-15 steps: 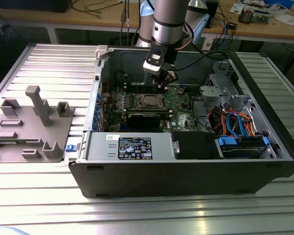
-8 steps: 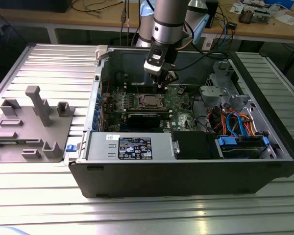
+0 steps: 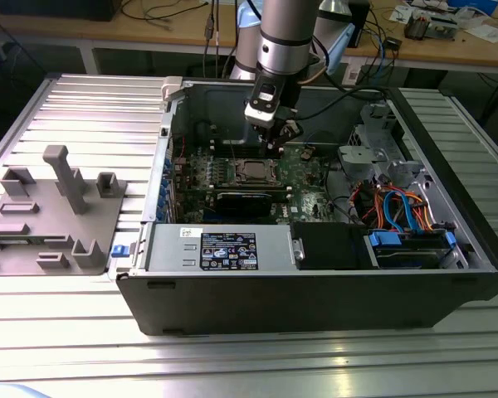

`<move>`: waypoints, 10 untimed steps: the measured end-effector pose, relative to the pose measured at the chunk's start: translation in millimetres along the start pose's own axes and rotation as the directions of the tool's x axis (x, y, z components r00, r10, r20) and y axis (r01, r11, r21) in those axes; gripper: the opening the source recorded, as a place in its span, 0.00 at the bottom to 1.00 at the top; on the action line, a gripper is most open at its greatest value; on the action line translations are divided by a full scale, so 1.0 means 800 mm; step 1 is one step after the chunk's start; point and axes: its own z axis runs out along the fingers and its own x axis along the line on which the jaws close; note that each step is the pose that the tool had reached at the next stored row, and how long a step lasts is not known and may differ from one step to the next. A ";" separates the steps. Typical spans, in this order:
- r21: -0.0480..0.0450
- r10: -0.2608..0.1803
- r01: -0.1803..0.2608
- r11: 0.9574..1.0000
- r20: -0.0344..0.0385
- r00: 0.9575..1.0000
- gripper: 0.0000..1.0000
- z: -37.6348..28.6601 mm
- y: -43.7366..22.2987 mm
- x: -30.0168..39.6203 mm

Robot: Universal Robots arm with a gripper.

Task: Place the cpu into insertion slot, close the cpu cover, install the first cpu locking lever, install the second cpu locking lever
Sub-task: 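Install the first cpu locking lever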

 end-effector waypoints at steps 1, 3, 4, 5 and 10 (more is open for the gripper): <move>0.000 -0.002 0.002 1.000 0.000 1.000 0.11 0.0000 0.0000 0.0000; 0.000 -0.006 0.006 1.000 0.000 1.000 0.11 0.0000 0.0000 0.0000; 0.000 -0.008 0.008 1.000 0.000 1.000 0.11 0.0000 0.0000 0.0000; 0.000 -0.011 0.011 1.000 0.000 1.000 0.11 0.0000 0.0000 0.0000; 0.000 -0.023 0.023 1.000 0.000 1.000 0.11 0.0000 0.0000 0.0000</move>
